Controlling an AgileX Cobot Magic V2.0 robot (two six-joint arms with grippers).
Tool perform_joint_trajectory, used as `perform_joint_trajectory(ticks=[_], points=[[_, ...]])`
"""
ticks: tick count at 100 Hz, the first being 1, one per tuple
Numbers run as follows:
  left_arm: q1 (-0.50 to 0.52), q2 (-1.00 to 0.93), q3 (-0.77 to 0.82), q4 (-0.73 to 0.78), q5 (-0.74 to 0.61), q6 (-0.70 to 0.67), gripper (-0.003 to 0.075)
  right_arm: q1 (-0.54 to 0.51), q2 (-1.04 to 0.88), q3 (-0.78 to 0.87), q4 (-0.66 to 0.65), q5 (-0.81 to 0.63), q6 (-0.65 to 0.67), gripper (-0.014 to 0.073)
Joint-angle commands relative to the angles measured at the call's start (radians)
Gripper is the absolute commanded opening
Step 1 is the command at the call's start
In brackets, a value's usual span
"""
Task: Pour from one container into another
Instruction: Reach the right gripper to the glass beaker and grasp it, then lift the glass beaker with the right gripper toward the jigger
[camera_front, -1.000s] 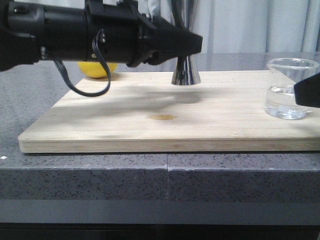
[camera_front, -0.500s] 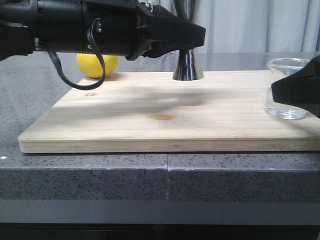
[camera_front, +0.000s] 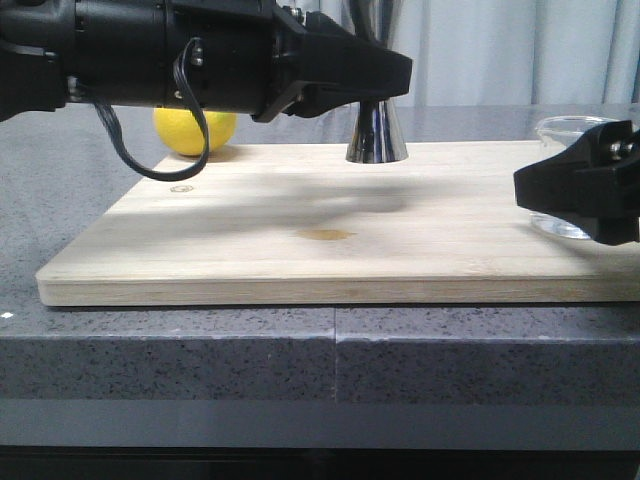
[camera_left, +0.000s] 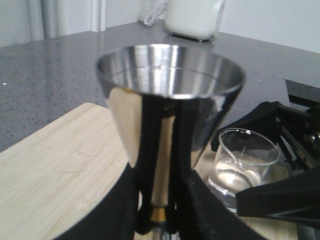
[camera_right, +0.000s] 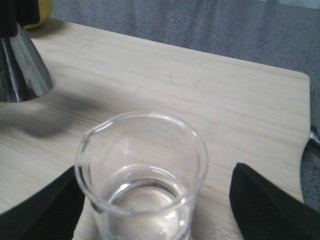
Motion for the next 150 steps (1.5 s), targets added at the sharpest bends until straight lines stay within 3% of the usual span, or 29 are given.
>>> perform_joint_trajectory(ticks=[1, 22, 57, 107, 127, 150], points=[[-0.003, -0.056, -0.025, -0.038, -0.071, -0.022, -0.0021, 0.003, -0.009, -0.027, -0.007, -0.091, -0.007, 0.0532], [-0.003, -0.056, -0.025, -0.031, -0.073, -0.022, -0.0021, 0.003, -0.009, -0.027, -0.011, -0.091, -0.007, 0.052], [-0.003, -0.056, -0.025, -0.028, -0.079, -0.022, -0.0021, 0.003, -0.009, -0.027, -0.017, -0.091, -0.007, 0.0365], [-0.003, -0.056, -0.025, -0.024, -0.083, -0.022, -0.0021, 0.003, -0.009, -0.027, -0.017, -0.091, -0.007, 0.0224], [-0.003, -0.056, -0.025, -0.024, -0.089, -0.022, -0.0021, 0.003, -0.009, -0.027, -0.017, -0.09, -0.007, 0.0219], [-0.003, -0.056, -0.025, 0.014, -0.096, -0.025, -0.0021, 0.003, -0.009, -0.04, -0.019, -0.199, -0.007, 0.0219]])
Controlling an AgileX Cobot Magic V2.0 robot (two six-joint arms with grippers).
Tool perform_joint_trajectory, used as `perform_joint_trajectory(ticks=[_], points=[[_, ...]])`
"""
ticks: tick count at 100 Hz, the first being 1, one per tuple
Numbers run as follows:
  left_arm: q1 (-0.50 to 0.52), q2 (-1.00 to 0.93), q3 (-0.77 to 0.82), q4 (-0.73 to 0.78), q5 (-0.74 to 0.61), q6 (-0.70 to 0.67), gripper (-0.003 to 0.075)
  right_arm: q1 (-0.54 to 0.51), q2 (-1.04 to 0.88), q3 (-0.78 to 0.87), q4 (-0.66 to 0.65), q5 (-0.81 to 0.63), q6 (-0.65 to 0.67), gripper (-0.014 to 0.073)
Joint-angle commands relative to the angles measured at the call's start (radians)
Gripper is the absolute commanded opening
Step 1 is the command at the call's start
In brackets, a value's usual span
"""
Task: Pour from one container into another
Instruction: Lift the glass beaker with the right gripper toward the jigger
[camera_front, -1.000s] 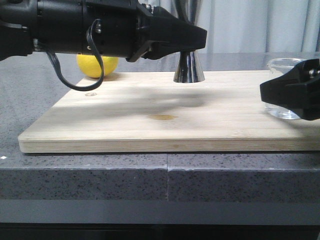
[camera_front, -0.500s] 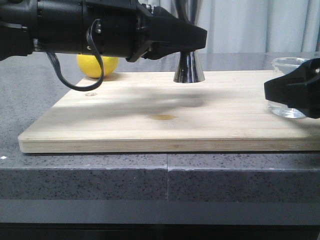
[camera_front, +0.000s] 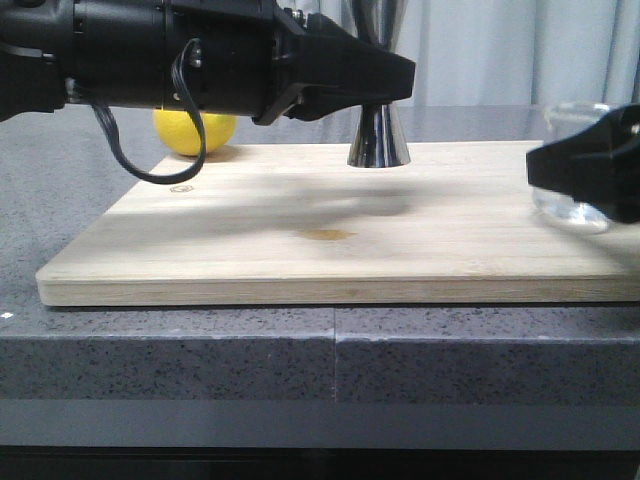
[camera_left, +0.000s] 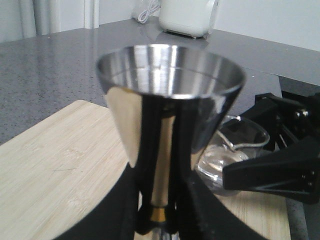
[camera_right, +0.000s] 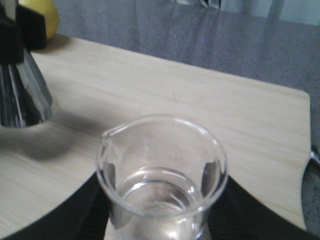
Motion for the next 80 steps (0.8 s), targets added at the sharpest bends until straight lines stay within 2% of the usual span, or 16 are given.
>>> perform_joint_trajectory(ticks=[1, 24, 41, 80], points=[[-0.003, -0.056, -0.025, -0.022, -0.088, -0.014, -0.0021, 0.003, -0.011, -0.044, -0.009, -0.132, -0.007, 0.0219], [-0.003, -0.056, -0.025, -0.014, -0.102, -0.031, -0.0021, 0.003, -0.013, -0.155, -0.09, -0.047, -0.007, 0.0219], [-0.003, -0.056, -0.025, 0.019, -0.11, -0.032, -0.0021, 0.003, -0.032, -0.269, -0.106, 0.077, -0.007, 0.0219], [-0.003, -0.056, -0.025, 0.029, -0.135, -0.032, -0.0021, 0.003, -0.107, -0.491, -0.278, 0.363, -0.007, 0.0219]])
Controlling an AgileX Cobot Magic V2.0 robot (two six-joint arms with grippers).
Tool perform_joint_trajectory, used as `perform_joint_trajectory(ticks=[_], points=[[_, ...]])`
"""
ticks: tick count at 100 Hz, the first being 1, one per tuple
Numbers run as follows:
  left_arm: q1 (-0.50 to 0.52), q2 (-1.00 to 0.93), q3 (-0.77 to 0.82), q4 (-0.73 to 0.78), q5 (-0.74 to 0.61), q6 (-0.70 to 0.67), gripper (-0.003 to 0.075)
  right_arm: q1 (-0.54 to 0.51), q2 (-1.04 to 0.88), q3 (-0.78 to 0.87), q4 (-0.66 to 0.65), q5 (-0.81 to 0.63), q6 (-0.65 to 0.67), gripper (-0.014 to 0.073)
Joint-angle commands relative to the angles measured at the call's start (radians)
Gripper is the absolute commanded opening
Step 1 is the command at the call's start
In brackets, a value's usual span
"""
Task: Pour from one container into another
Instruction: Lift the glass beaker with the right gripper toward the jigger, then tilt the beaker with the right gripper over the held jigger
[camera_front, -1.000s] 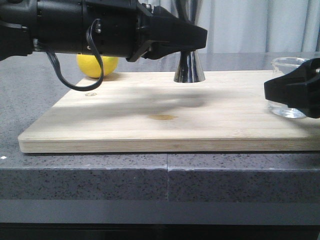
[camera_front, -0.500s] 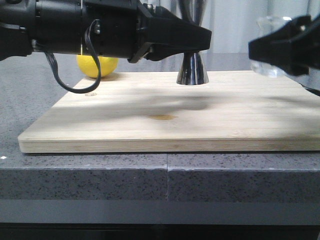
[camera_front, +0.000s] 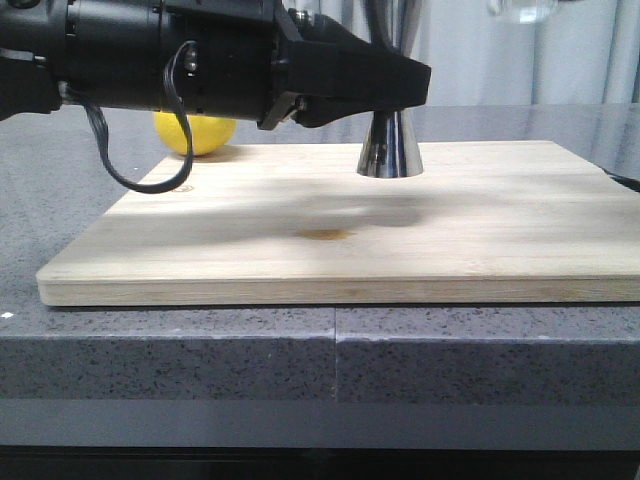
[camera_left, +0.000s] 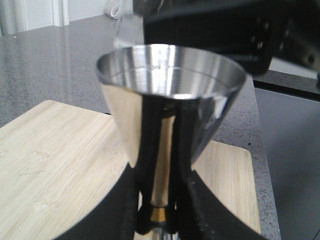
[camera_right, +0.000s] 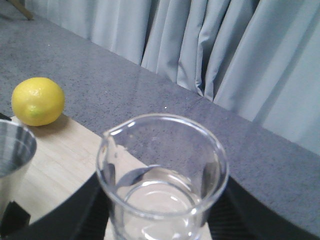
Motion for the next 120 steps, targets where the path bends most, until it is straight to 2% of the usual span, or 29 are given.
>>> perform_joint_trajectory(ticks=[1, 16, 33, 46, 88, 120], points=[[-0.003, -0.055, -0.025, -0.05, -0.082, -0.009, -0.0021, 0.001, -0.045, -0.078, -0.043, -0.012, -0.007, 0.0219], [-0.003, -0.055, -0.025, -0.044, -0.099, -0.009, -0.0021, 0.022, -0.065, -0.142, -0.092, 0.091, -0.007, 0.0219], [-0.003, -0.055, -0.025, -0.039, -0.12, -0.013, -0.0021, 0.105, -0.068, -0.191, -0.183, 0.187, -0.007, 0.0219], [-0.003, -0.055, -0.025, -0.01, -0.132, -0.017, -0.0021, 0.15, -0.068, -0.218, -0.244, 0.211, -0.007, 0.0219], [-0.003, -0.055, -0.025, 0.027, -0.18, -0.04, -0.0021, 0.198, -0.068, -0.308, -0.391, 0.277, -0.007, 0.0219], [-0.003, -0.055, -0.025, 0.045, -0.183, -0.042, -0.0021, 0.221, -0.068, -0.308, -0.438, 0.329, -0.007, 0.0219]])
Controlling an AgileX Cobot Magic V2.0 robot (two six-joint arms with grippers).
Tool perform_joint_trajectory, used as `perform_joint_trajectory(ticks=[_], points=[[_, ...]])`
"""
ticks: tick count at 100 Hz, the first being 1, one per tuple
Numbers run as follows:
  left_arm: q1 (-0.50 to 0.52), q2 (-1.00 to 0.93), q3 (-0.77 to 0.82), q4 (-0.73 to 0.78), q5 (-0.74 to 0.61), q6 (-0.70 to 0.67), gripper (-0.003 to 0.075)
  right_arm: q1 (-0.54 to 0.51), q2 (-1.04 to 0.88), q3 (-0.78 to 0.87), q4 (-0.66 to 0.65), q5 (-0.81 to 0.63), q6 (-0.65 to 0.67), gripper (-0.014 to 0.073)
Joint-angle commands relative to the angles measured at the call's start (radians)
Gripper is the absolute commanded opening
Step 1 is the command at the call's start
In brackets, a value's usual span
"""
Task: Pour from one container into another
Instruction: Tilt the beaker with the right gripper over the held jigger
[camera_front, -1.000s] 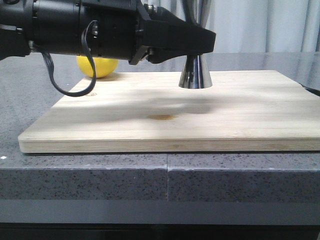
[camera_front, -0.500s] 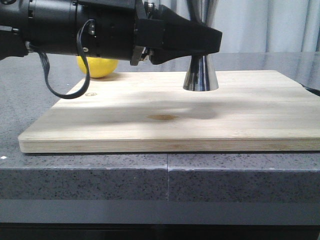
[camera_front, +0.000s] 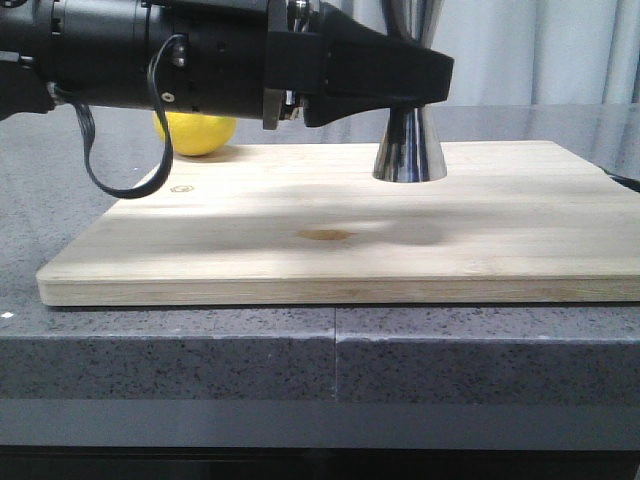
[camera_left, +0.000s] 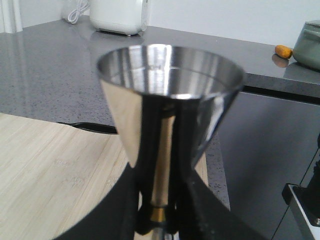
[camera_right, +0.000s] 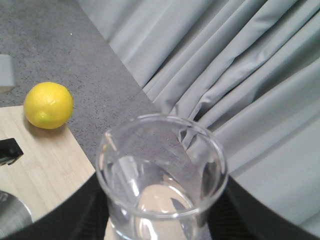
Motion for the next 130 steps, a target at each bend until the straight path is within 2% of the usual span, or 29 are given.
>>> perform_joint_trajectory(ticks=[1, 63, 97, 130], points=[[-0.003, -0.055, -0.025, -0.048, -0.071, -0.013, -0.0021, 0.003, -0.025, -0.039, -0.037, -0.045, 0.0, 0.0219], [-0.003, -0.055, -0.025, -0.04, -0.053, -0.013, -0.0021, 0.003, -0.025, -0.039, -0.121, -0.016, 0.0, 0.0219], [-0.001, -0.055, -0.025, -0.042, -0.034, -0.013, -0.0021, 0.1, -0.025, -0.039, -0.186, 0.068, 0.0, 0.0219], [-0.001, -0.055, -0.025, -0.044, -0.034, -0.013, -0.0021, 0.101, -0.025, -0.039, -0.236, 0.104, 0.0, 0.0219]])
